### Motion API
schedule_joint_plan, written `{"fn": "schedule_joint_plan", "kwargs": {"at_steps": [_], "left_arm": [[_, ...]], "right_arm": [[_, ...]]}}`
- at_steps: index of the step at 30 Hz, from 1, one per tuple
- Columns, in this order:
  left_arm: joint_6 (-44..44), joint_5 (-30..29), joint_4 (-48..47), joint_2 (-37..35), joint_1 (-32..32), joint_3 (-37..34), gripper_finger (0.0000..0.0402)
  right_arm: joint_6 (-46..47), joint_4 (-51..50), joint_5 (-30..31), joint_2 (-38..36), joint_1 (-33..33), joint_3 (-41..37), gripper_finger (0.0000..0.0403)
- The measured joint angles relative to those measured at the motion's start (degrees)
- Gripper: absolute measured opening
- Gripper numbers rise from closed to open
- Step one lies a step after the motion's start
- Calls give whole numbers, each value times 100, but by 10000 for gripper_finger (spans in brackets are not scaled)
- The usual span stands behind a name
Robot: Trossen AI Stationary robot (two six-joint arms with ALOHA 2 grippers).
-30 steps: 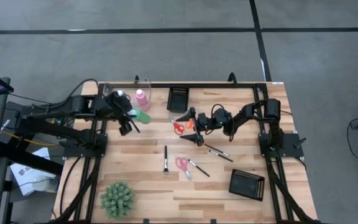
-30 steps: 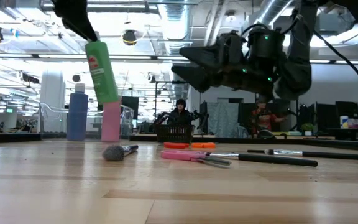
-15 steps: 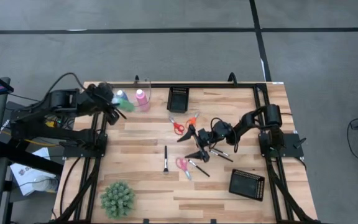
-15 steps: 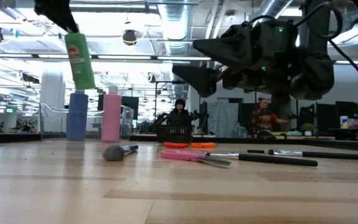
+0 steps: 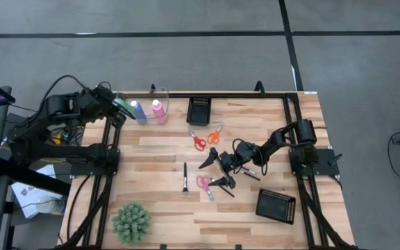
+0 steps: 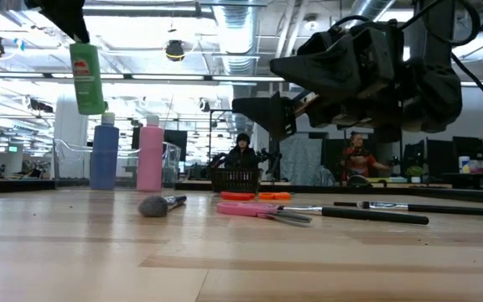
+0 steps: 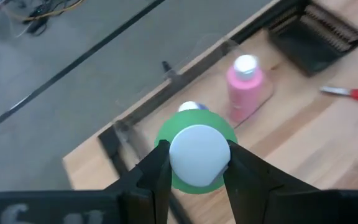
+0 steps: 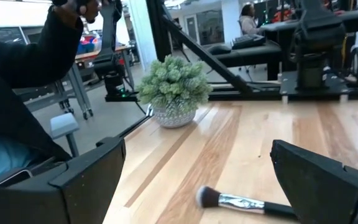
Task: Pick & Place Paint Supplies
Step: Put the green paint bottle into the transparent bin
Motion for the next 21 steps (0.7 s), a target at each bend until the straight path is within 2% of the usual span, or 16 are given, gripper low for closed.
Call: {"fn": "schedule_joint_plan", "kwargs": {"at_steps": [4, 10, 14, 19, 21], "left_arm": [[192, -176, 7, 191, 447, 0, 111], [654, -131, 467, 503, 1039, 0, 111], [1040, 153, 1003, 676, 1474, 0, 111], [1398, 272, 1238, 970, 2190, 0, 111], [1528, 629, 1395, 1072, 2525, 0, 111]], "right_arm": [[-2, -34, -2, 0, 33, 0, 388], [0, -34, -2, 0, 31, 0, 388], [2, -34, -2, 0, 31, 0, 388], [1, -34, -2, 0, 31, 0, 388], [0, -34, -2, 2, 31, 0, 388]]}}
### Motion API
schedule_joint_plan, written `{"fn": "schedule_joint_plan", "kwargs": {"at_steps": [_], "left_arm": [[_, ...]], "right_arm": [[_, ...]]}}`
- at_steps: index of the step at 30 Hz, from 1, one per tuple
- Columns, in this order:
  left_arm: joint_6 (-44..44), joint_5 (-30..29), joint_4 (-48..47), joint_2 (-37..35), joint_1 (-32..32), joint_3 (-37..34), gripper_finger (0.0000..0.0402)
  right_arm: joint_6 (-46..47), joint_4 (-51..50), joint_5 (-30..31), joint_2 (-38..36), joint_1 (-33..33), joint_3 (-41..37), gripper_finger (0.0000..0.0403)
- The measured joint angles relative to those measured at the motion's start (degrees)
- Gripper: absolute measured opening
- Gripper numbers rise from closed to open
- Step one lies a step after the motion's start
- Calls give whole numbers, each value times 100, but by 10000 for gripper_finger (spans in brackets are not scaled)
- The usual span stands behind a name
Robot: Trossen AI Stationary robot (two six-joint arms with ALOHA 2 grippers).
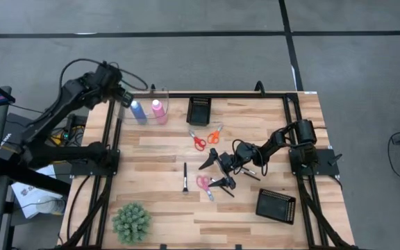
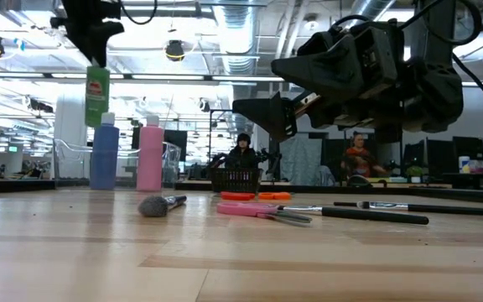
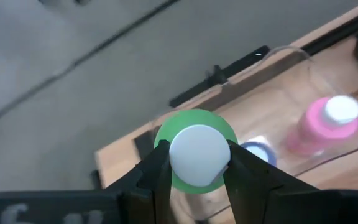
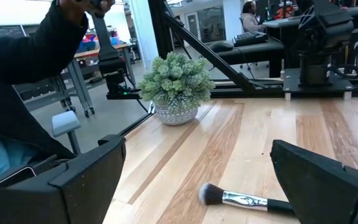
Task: Pick & Place Paint Supplies
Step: Put the green paint bottle into the transparent bin
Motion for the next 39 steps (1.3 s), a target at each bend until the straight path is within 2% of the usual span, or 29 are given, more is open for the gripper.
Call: {"fn": "schedule_joint_plan", "kwargs": {"at_steps": [2, 6, 11, 26, 39], "left_arm": [[76, 390, 168, 88, 298, -1, 111], [55, 1094, 545, 176, 434, 2, 111], [53, 1616, 876, 345, 616, -23, 111], [97, 1896, 1426, 1836, 665, -26, 111], [101, 1990, 1655, 2626, 844, -26, 111]], "right_arm": [[0, 0, -2, 0, 0, 0, 388], [-23, -42, 0, 1, 0, 0, 388], [-28, -57, 0, 4, -2, 0, 388], [-15, -83, 0, 4, -4, 0, 388], [0, -90, -2, 4, -4, 0, 378]]}}
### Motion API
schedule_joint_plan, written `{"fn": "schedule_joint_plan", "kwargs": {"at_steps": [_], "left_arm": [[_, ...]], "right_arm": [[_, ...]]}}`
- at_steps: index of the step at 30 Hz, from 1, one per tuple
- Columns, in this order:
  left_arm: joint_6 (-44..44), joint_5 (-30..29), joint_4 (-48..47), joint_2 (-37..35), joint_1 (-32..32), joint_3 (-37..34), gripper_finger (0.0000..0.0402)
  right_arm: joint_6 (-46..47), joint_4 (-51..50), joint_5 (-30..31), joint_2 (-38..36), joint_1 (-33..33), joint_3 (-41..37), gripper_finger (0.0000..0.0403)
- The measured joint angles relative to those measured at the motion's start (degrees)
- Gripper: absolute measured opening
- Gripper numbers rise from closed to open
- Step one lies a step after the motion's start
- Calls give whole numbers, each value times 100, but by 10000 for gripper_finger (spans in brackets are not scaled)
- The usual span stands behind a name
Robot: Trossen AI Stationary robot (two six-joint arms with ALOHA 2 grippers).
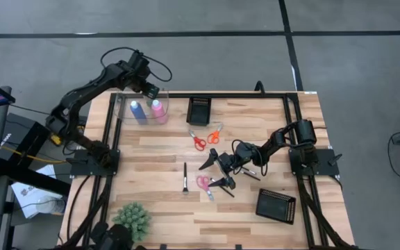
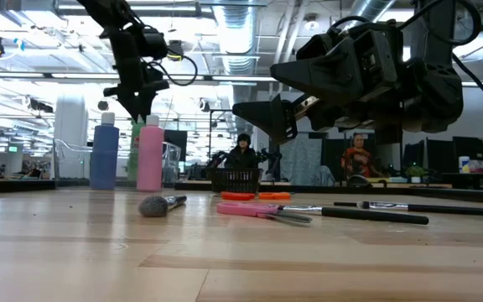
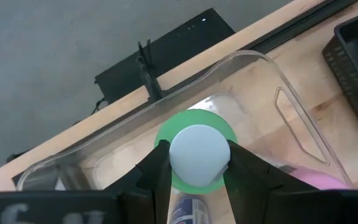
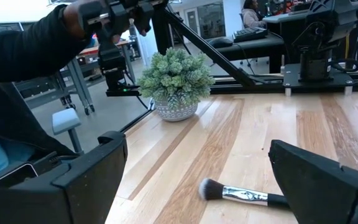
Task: Pick & Place Paint Supplies
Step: Put the green paint bottle into the transparent bin
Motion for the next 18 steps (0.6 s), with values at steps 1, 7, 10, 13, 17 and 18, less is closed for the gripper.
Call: {"fn": "schedule_joint_plan", "kwargs": {"at_steps": [1, 7, 10, 13, 17, 18], "left_arm": [[-2, 10, 26, 19, 11, 0, 111], [-24, 10, 149, 135, 14, 0, 111], [-36, 17, 160, 197, 62, 0, 111], [-47, 15, 156, 267, 74, 0, 111], [-48, 15, 207, 353, 74, 0, 111], [-48, 15, 231, 367, 74, 2, 111]], "right_arm": [[0, 0, 0, 0, 0, 0, 377], [0, 0, 0, 0, 0, 0, 374], [0, -2, 1, 0, -2, 0, 374], [0, -1, 0, 0, -2, 0, 374], [0, -2, 1, 0, -2, 0, 374], [0, 0, 2, 0, -2, 0, 374]]}}
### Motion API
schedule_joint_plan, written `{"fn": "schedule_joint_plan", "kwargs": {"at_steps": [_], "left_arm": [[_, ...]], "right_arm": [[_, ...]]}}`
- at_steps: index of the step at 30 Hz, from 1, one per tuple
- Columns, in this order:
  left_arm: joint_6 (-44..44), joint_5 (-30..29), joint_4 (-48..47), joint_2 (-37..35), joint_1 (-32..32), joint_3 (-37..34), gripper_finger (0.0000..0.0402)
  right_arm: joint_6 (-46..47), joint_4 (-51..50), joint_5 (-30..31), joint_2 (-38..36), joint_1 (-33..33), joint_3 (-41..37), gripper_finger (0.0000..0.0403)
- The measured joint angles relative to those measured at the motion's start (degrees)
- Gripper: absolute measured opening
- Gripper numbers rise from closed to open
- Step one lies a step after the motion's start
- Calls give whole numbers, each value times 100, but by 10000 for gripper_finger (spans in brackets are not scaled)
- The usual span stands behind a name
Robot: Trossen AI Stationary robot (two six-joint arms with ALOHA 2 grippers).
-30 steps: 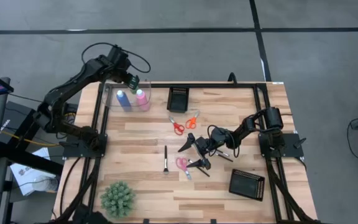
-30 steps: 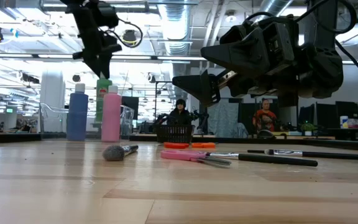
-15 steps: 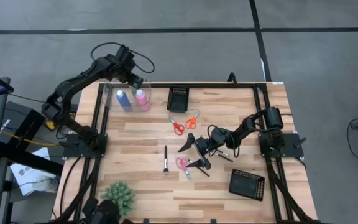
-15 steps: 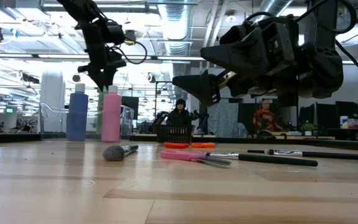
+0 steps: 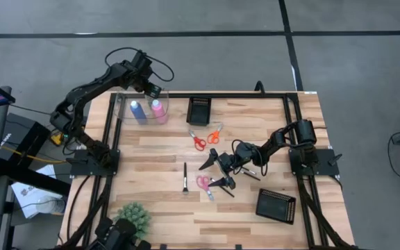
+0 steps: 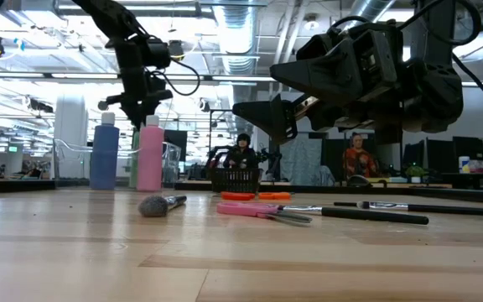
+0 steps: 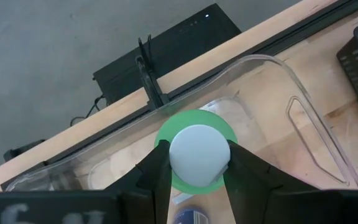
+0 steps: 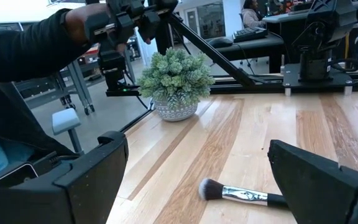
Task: Pick & Place Paint Supplies
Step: Put the green paint bottle into the transparent bin
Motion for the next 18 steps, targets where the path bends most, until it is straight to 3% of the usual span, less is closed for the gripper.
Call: {"fn": "schedule_joint_plan", "kwargs": {"at_steps": [18], "left_arm": [[42, 7, -79, -10, 20, 0, 123]], "right_arm": [[2, 0, 0, 0, -11, 0, 374]]}}
